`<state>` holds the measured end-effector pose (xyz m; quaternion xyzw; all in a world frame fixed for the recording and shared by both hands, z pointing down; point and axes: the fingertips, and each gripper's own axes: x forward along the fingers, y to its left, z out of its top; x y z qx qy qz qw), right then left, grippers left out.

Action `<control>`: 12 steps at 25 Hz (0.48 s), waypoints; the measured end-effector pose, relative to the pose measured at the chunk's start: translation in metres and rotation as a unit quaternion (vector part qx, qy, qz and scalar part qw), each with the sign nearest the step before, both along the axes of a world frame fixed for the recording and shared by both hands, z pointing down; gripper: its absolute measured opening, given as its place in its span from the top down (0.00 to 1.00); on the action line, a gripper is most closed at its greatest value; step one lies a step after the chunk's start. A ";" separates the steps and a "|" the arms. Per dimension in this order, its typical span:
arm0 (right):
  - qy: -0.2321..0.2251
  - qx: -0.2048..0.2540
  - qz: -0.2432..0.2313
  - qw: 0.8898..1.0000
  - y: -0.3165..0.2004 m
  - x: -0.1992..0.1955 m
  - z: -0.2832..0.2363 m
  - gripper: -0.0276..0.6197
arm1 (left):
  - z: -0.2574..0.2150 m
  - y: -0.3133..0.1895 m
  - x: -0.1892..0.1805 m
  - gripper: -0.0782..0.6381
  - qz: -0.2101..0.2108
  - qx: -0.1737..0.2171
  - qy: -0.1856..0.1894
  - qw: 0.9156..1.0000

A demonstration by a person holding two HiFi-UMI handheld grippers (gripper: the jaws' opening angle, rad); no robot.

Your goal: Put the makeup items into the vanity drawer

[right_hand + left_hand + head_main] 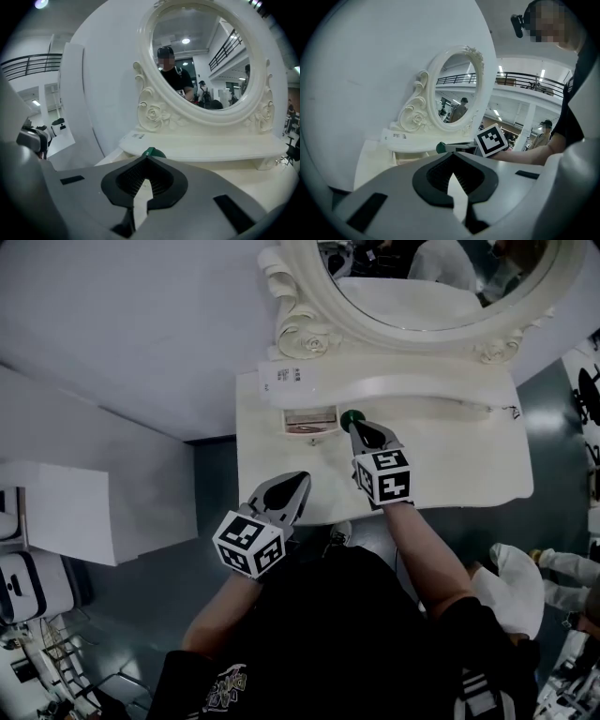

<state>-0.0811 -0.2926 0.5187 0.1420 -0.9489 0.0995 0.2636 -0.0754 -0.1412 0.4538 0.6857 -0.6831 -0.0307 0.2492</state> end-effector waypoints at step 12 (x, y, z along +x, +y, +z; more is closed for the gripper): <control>0.051 -0.012 -0.083 0.995 0.049 -0.078 0.033 0.91 | 0.005 0.064 -0.051 0.89 -0.087 -0.008 0.003 0.996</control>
